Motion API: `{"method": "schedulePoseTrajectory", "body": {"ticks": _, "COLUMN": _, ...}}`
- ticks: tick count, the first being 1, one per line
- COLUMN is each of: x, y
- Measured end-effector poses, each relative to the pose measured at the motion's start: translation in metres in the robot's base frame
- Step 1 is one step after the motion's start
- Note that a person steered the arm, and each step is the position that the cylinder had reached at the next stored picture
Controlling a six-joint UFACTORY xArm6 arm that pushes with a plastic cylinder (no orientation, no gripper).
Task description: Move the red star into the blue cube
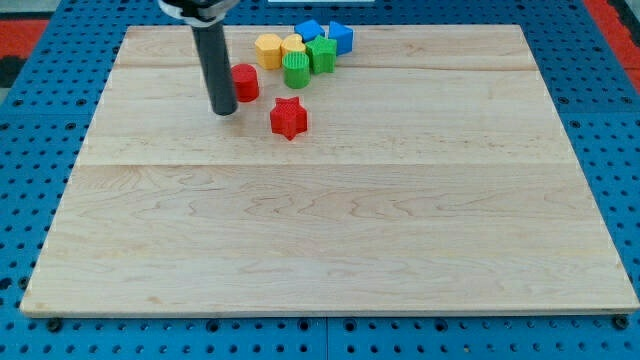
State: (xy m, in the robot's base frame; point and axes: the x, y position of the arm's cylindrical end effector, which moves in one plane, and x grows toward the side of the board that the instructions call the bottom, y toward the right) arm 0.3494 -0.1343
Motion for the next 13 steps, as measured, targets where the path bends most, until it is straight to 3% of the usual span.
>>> {"method": "schedulePoseTrajectory", "body": {"ticks": 1, "x": -0.04, "y": 0.033}}
{"method": "schedulePoseTrajectory", "body": {"ticks": 2, "x": -0.042, "y": 0.051}}
{"method": "schedulePoseTrajectory", "body": {"ticks": 4, "x": 0.069, "y": 0.013}}
{"method": "schedulePoseTrajectory", "body": {"ticks": 5, "x": 0.1, "y": 0.071}}
{"method": "schedulePoseTrajectory", "body": {"ticks": 6, "x": 0.08, "y": 0.136}}
{"method": "schedulePoseTrajectory", "body": {"ticks": 7, "x": 0.031, "y": 0.112}}
{"method": "schedulePoseTrajectory", "body": {"ticks": 8, "x": -0.019, "y": 0.04}}
{"method": "schedulePoseTrajectory", "body": {"ticks": 10, "x": 0.008, "y": 0.014}}
{"method": "schedulePoseTrajectory", "body": {"ticks": 11, "x": -0.038, "y": -0.034}}
{"method": "schedulePoseTrajectory", "body": {"ticks": 13, "x": -0.078, "y": -0.009}}
